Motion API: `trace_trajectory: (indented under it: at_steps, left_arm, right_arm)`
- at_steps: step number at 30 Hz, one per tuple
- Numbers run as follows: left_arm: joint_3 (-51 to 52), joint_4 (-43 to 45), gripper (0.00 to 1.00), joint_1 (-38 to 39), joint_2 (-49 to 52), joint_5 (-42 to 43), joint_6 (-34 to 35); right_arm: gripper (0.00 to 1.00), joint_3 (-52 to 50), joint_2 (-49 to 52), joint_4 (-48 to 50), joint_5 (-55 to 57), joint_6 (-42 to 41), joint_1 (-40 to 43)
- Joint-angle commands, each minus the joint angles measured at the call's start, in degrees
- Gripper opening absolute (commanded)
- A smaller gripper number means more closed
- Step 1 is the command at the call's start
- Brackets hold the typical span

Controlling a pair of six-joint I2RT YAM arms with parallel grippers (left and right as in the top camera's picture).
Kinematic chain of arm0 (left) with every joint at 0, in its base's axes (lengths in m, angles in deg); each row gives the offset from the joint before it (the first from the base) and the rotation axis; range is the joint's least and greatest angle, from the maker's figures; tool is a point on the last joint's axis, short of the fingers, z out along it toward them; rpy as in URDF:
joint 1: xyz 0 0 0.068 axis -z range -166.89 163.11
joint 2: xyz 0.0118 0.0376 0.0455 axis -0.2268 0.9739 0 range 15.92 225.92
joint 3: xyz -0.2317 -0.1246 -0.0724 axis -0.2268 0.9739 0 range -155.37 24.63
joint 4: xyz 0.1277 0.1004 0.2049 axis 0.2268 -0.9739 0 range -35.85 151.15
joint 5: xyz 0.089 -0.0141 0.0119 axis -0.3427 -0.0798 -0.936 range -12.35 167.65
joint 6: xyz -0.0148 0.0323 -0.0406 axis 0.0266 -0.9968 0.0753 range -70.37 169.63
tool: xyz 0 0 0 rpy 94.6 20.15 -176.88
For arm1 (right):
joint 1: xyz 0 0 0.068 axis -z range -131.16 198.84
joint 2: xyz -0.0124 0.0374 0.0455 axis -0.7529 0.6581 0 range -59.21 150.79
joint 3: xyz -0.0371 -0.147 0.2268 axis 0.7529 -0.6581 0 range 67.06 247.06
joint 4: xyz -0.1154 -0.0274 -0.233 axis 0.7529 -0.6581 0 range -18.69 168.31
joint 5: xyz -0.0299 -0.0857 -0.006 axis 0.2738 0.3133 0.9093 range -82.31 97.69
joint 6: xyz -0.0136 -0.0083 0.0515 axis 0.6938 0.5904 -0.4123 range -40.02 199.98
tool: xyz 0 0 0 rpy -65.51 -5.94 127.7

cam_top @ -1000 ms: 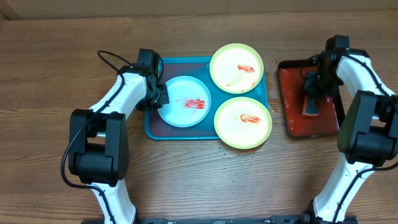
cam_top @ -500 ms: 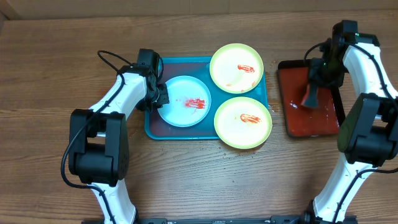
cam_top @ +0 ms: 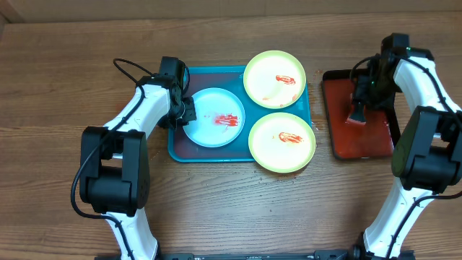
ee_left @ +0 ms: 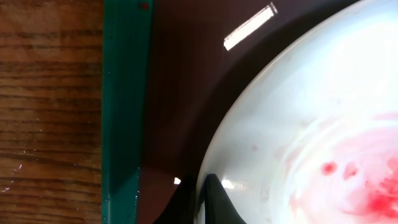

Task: Clean dirty plates on tray and stack at the side
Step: 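Lower right gripper onto the green sponge and grasp it, then lift the sponge with the right gripper and carry it to the white plate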

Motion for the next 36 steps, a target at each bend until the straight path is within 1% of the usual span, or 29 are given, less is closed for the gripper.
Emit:
trace_trajectory:
  at_steps: [1,2,4,6,15,17,18,19,21,23,24,30,33,36]
  left_arm:
    - [1.4,0.6,0.04,-0.6,1.3,-2.6,0.8]
    - [1.4,0.6,0.04,-0.6,1.3,-2.6,0.8]
    - [1.4,0.6,0.04,-0.6,1.3,-2.6,0.8]
    - [1.4,0.6,0.04,-0.6,1.3,-2.6,0.8]
    - [1.4,1.0,0.04,-0.6,1.3,-2.7,0.8]
    - [1.4,1.1,0.04,-0.6,1.3,-2.7,0.8]
    - [1.4,1.1,0.04,-0.6,1.3,-2.7,0.8]
    - [1.4,1.1,0.04,-0.6,1.3,-2.6,0.8]
    - [1.4,1.1,0.04,-0.6,1.3,-2.7,0.8]
    - [1.4,1.1,0.04,-0.6,1.3,-2.7,0.8]
    - [1.4,1.3,0.04,-0.6,1.3,-2.6,0.8]
    - [1.4,1.7,0.04,-0.6,1.3,-2.5,0.8]
    - [1.4,1.7,0.04,-0.6,1.3,-2.5,0.8]
    - [1.4,1.7,0.04,-0.6,1.3,-2.5,0.8]
  right_arm:
    - [0.37,-1.7,-0.7,1.9,-0.1,-1.0,0.1]
    - [0.35,-2.2,-0.7,2.4,-0.1,-1.4,0.1]
    - [0.27,-2.7,-0.7,3.1,-0.1,-1.6,0.1]
    - [0.23,-2.8,-0.7,3.2,-0.1,-1.6,0.1]
    - [0.24,-6.7,-0.7,4.7,-0.1,-1.6,0.1]
    - [0.23,-7.3,-0.7,4.9,-0.1,-1.5,0.1]
    - [0.2,-7.3,-0.7,4.9,-0.1,-1.5,0.1]
    - [0.13,-7.2,-0.7,5.0,0.0,-1.6,0.1]
    - [0.04,-6.7,-0.7,4.6,0.1,-1.6,0.1]
    - [0.04,-5.6,-0.7,3.1,0.1,-1.9,0.1]
    - [0.04,-3.3,-0.7,0.0,0.1,-2.0,0.1]
    - [0.04,4.1,-3.1,-8.5,0.0,-2.8,0.0]
    - [0.04,6.8,-5.4,-11.5,0.1,-2.8,-0.1]
    - [0.04,7.5,-7.7,-12.4,0.1,-2.8,-0.3]
